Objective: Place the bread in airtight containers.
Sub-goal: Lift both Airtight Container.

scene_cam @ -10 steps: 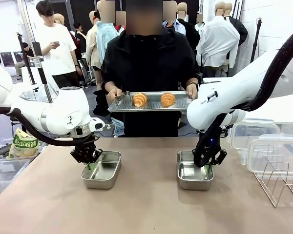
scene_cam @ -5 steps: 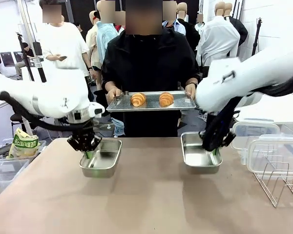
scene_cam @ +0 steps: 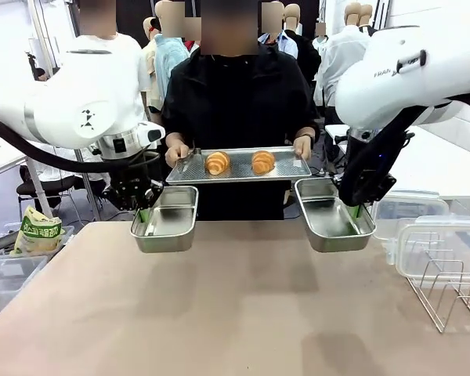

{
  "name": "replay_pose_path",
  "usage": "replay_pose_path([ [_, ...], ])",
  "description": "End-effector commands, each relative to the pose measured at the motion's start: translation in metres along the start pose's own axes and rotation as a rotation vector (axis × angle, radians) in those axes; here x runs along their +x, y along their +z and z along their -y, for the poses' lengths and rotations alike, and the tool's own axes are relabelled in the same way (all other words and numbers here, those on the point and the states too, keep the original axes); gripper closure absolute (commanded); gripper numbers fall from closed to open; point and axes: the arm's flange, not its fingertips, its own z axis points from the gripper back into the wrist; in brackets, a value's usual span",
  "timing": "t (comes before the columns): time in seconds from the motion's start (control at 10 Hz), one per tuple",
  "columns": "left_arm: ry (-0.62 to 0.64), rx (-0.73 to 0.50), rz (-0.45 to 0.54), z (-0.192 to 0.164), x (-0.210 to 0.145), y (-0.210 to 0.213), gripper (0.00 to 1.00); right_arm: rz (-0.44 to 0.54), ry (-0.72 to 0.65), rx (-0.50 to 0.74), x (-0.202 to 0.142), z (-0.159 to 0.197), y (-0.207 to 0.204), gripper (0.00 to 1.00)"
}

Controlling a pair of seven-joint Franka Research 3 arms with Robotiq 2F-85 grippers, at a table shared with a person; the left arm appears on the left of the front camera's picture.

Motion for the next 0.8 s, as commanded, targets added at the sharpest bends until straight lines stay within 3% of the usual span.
replay_pose_path([
  [0.0,0.052,-0.036,0.053,-0.004,0.0,0.001,1.0,-0.124,0.031,0.033,0.009,0.003,-0.007,1.0],
  [0.1,0.0,0.0,0.0,0.0,0.0,0.0,1.0,-0.206,0.067,0.051,0.016,-0.001,-0.018,1.0],
  [0.2,0.0,0.0,0.0,0.0,0.0,0.0,1.0,-0.048,0.012,0.007,-0.002,0.0,-0.004,1.0],
  [0.7,0.0,0.0,0.0,0.0,0.0,0.0,1.0,-0.048,0.012,0.007,-0.002,0.0,-0.004,1.0],
])
